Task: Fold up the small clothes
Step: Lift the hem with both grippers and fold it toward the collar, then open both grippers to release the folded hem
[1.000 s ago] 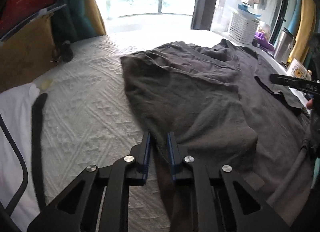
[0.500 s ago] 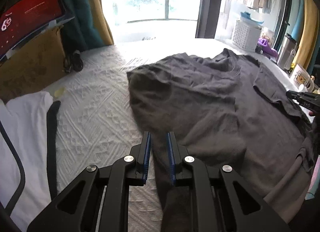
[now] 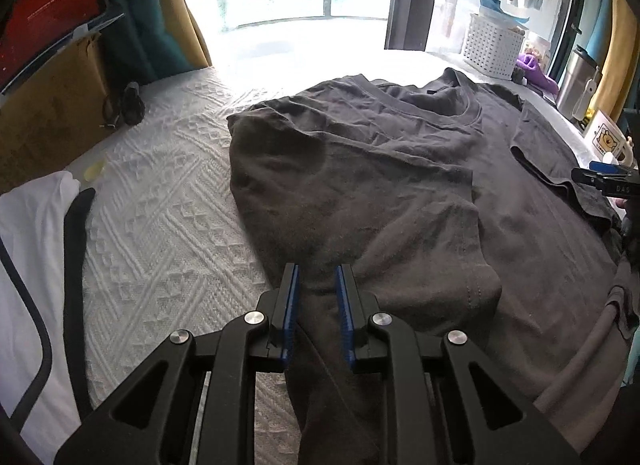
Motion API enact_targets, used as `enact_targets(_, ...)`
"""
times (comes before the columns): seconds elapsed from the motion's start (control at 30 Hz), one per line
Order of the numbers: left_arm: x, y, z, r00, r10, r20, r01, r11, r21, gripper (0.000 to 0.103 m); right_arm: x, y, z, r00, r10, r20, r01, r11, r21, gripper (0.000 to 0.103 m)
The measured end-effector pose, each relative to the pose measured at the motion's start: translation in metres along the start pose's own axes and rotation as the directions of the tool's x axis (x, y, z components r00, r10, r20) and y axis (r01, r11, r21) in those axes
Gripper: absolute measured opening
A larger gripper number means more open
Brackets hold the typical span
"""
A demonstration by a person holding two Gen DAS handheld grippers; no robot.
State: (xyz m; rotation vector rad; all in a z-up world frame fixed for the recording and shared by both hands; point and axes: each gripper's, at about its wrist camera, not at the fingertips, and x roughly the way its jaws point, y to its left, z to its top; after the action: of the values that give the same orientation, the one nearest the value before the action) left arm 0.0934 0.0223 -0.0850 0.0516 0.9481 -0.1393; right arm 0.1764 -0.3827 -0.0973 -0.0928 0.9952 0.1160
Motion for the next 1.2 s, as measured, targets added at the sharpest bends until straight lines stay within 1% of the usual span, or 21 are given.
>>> enact_targets(0.1,-0.003,0.001,0.001,1.0,0.003,0.004,-0.003,1.0,0.002,0.018,-0.006,-0.004,-0.001,1.0,0.012,0.011,-0.013,1.0,0.022,0.103)
enact_targets(0.17,-0.009,0.002,0.001,1.0,0.011,0.02,-0.011,1.0,0.001,0.018,-0.014,-0.005,-0.003,1.0,0.009,0.03,-0.01,1.0,0.024,0.103)
enact_targets(0.33,-0.027,0.01,-0.001,0.998,0.021,0.065,-0.02,1.0,-0.016,0.018,-0.04,-0.007,-0.011,0.997,0.007,0.083,-0.01,0.999,0.03,0.103)
enact_targets(0.43,-0.036,0.014,-0.004,0.996,0.028,0.081,-0.026,0.999,-0.025,0.018,-0.059,-0.004,-0.02,0.994,0.025,0.102,-0.029,0.999,0.036,0.103)
enact_targets(0.57,-0.046,0.015,-0.012,0.995,0.031,0.1,-0.027,0.999,-0.036,0.018,-0.079,0.012,-0.037,0.992,0.039,0.123,-0.036,0.999,-0.022,0.103)
enact_targets(0.77,-0.057,0.015,-0.025,0.992,0.027,0.12,-0.022,0.999,-0.042,0.018,-0.098,0.047,-0.069,0.991,0.077,0.109,-0.062,0.989,-0.135,0.103)
enact_targets(1.07,-0.08,0.016,-0.043,0.987,0.028,0.156,-0.02,0.998,-0.054,0.02,-0.121,0.074,-0.103,0.987,0.115,0.113,-0.093,0.979,-0.184,0.103)
enact_targets(1.1,-0.083,0.015,-0.045,0.987,0.028,0.16,-0.019,0.998,-0.057,0.026,-0.122,0.075,-0.105,0.987,0.118,0.112,-0.096,0.978,-0.185,0.103)
enact_targets(1.13,-0.085,0.014,-0.048,0.986,0.025,0.163,-0.016,0.998,-0.057,0.039,-0.123,0.076,-0.108,0.987,0.121,0.11,-0.099,0.977,-0.187,0.103)
enact_targets(1.2,-0.09,0.012,-0.054,0.984,0.013,0.18,-0.005,0.999,-0.045,0.051,-0.125,0.081,-0.117,0.987,0.124,0.106,-0.101,0.975,-0.199,0.103)
